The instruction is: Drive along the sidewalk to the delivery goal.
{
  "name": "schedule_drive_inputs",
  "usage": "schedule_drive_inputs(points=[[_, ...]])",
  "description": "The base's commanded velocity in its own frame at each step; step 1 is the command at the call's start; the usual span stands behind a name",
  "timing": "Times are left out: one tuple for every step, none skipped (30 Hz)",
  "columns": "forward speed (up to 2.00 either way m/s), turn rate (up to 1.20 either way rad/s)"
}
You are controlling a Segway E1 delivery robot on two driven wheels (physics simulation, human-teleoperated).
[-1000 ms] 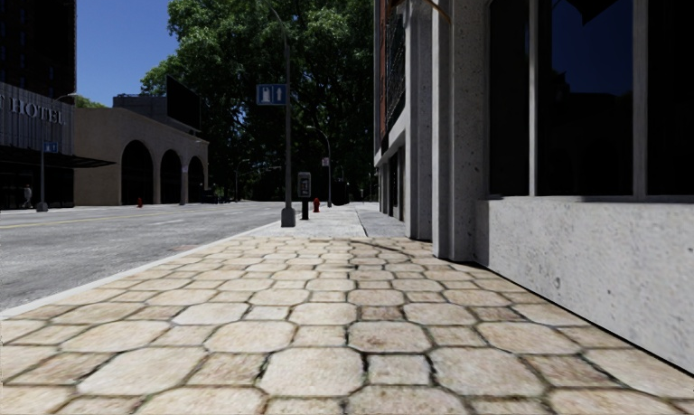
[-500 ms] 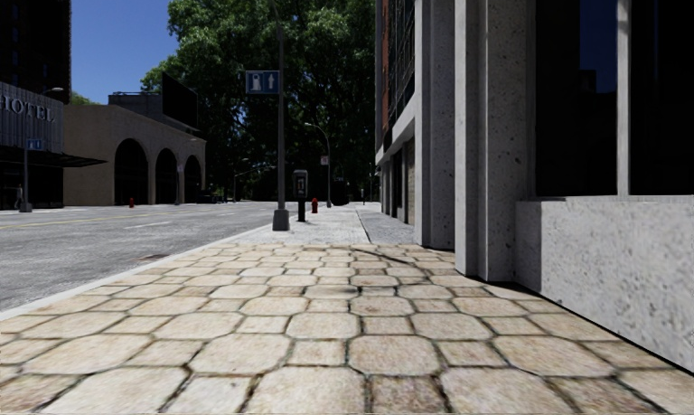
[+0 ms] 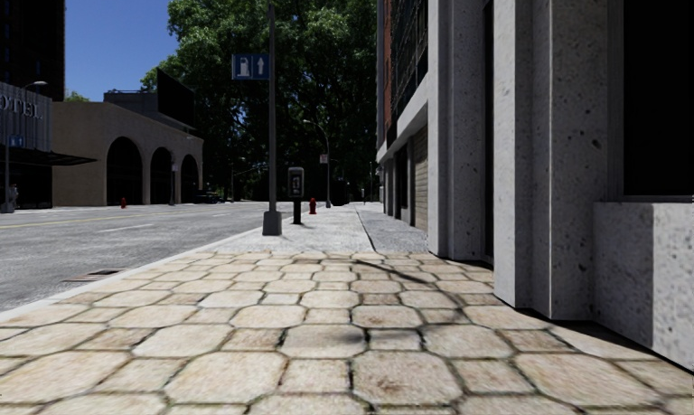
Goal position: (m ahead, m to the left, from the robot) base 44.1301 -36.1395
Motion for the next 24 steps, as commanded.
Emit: schedule_drive_inputs(points=[[2.00, 0.00], [2.00, 0.00], [2.00, 0.00], [2.00, 0.00], [2.00, 0.00], [2.00, 0.00], [2.00, 0.00], [2.00, 0.00], [2.00, 0.00], [2.00, 0.00], [2.00, 0.00], [2.00, 0.00], [2.00, 0.00], [2.00, 0.00], [2.00, 0.00], [2.00, 0.00], [2.00, 0.00], [2.00, 0.00], [2.00, 0.00], [2.00, 0.00], [2.00, 0.00], [2.00, 0.00], [2.00, 0.00], [2.00, 0.00]])
